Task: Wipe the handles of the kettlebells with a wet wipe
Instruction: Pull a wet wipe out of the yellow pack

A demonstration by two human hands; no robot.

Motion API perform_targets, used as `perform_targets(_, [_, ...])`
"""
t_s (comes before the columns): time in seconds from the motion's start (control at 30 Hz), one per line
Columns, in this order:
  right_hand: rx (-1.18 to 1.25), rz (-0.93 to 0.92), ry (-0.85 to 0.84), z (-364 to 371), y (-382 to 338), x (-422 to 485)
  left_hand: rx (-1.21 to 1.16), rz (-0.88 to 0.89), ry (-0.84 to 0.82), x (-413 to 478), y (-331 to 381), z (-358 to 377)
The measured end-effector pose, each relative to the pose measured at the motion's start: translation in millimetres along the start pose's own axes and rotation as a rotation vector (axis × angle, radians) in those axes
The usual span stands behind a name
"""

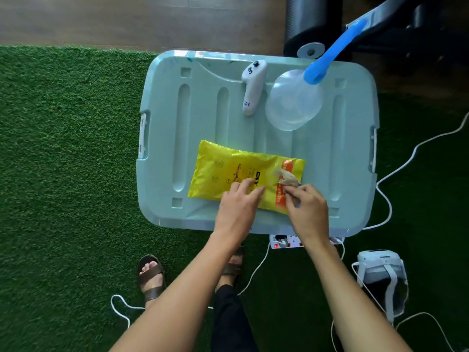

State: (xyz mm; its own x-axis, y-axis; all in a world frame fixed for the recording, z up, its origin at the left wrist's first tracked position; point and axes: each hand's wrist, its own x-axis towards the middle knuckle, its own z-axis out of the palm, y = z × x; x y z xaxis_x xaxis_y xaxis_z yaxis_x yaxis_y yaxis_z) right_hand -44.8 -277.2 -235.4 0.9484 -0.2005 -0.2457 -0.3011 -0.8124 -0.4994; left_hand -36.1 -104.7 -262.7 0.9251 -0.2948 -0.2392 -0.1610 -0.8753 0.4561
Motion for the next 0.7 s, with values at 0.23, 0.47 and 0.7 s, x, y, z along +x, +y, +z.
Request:
perform_targets(0.23, [-0.149,-0.071,-0.08,-10,-4,19,0.313,-0.021,-0.116,5,16,-8])
perform_targets(0.47, [-0.401,-0.311,-0.065,-11,21,41,0.318,-0.022,-0.185,5,14,-6])
perform_targets(0.7, [-0.344,-0.221,-0.104,-27,-11,54,0.003,-0.001,-0.234,12,0,-33])
